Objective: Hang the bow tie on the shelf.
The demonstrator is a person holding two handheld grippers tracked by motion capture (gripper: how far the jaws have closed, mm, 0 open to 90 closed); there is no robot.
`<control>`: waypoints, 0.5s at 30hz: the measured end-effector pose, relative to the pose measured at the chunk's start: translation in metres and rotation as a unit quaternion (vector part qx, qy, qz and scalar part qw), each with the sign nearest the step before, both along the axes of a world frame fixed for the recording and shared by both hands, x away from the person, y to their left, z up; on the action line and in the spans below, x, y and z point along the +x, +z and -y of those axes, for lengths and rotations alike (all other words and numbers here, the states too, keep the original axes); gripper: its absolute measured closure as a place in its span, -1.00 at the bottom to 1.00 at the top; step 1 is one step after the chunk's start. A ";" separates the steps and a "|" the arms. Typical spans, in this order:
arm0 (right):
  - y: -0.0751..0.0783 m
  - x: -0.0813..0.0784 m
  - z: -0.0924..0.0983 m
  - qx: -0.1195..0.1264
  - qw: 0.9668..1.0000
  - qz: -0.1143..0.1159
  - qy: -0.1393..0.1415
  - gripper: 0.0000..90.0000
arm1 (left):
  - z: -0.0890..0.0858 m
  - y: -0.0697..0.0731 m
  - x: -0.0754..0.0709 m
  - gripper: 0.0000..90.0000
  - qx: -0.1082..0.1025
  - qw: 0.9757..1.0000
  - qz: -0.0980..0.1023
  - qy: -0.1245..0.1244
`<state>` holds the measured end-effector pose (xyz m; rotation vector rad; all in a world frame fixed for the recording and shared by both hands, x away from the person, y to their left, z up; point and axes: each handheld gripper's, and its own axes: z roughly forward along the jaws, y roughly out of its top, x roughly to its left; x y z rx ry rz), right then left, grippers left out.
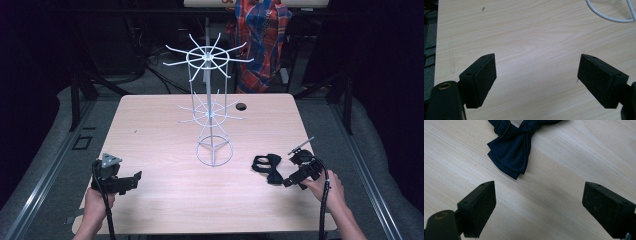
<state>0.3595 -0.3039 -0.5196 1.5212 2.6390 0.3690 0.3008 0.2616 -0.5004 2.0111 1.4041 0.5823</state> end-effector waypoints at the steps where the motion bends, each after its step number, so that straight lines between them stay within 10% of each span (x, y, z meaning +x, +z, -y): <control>1: 0.000 0.000 0.000 0.000 1.000 0.003 0.000 -0.75 | 0.000 0.000 0.000 -0.65 0.000 1.000 0.000 0.000; 15: 0.001 0.003 -0.011 0.048 0.999 0.020 0.000 -0.87 | 0.001 0.000 0.000 -0.65 0.004 1.000 0.002 -0.001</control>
